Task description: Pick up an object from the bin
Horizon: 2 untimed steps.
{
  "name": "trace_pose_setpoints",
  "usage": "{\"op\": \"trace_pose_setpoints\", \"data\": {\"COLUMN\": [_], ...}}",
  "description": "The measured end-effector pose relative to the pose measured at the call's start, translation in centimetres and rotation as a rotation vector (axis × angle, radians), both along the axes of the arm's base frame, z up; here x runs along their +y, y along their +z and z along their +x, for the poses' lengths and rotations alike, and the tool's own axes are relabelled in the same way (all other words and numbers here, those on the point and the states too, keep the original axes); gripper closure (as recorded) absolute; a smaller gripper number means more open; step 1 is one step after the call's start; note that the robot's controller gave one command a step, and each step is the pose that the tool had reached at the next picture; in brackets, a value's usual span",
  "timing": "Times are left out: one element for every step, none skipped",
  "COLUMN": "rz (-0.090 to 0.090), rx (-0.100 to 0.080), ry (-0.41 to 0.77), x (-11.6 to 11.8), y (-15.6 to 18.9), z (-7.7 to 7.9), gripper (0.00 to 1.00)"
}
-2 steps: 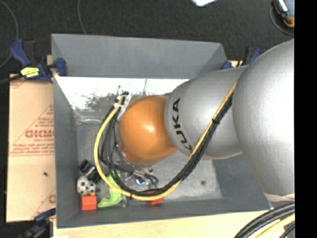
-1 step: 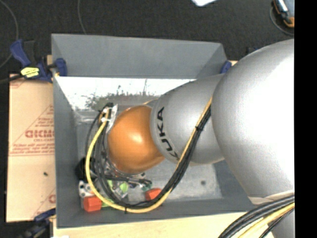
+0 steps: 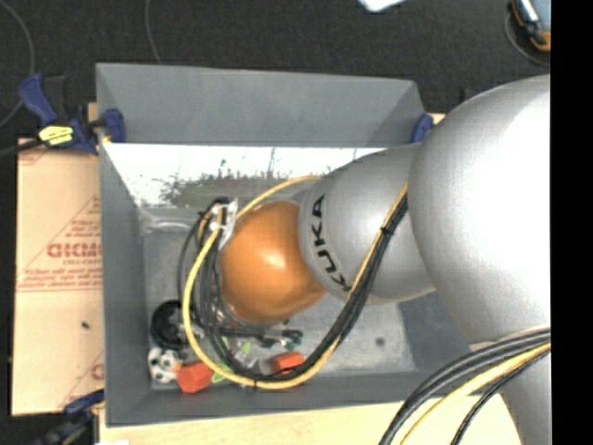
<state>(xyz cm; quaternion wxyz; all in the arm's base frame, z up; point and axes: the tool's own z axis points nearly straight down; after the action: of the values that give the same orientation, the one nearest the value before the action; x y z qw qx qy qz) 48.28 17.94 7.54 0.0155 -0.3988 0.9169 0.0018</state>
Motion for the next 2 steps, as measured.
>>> {"op": "trace_pose_setpoints", "data": {"rz": [0.019,0.019], "rx": [-0.016,-0.016], "ry": [-0.353,-0.353], "x": [1.89,1.89], "y": [0.1,0.1], "z": [7.08,7.07], "gripper": [1.0,1.0]}}
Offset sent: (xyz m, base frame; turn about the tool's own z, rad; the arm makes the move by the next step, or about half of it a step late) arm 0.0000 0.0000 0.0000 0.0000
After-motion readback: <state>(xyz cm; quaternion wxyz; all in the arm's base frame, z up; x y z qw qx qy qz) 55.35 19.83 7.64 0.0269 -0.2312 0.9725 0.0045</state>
